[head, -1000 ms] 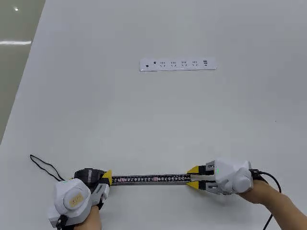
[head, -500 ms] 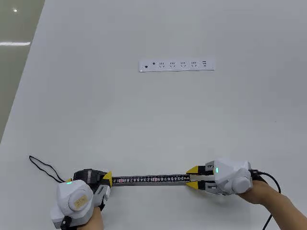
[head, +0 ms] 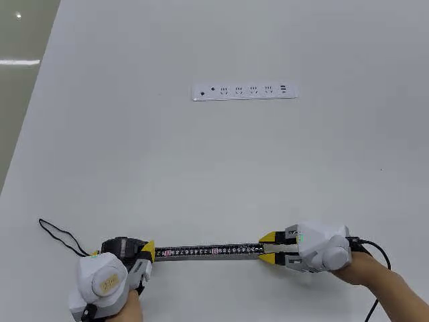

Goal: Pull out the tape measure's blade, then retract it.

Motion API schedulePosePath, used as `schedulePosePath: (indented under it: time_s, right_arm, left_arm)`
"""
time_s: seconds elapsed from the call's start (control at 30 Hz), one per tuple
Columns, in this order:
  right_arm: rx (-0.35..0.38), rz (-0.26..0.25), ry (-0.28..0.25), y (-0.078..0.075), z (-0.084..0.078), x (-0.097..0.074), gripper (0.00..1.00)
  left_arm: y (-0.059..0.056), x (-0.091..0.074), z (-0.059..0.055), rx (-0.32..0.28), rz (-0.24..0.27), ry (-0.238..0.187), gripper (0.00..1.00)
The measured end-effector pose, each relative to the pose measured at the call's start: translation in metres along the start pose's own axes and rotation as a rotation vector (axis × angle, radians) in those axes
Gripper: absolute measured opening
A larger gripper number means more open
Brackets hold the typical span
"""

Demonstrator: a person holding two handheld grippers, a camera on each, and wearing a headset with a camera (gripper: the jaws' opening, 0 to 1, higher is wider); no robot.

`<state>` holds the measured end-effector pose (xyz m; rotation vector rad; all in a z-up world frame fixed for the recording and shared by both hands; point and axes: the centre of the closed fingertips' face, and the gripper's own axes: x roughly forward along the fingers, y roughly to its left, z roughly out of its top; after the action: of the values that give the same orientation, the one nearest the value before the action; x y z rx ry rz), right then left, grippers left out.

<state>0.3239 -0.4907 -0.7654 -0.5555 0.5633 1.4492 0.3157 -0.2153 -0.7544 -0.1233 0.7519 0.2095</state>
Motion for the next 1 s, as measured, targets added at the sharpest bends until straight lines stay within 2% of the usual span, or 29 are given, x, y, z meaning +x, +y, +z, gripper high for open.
schedulePosePath:
  time_s: [1.0]
  right_arm:
    - [-0.009, -0.002, -0.011, -0.0022, 0.0095, 0.0034, 0.12]
  left_arm:
    - [-0.0013, -0.0009, 0.0026, -0.021, -0.037, 0.01, 0.61]
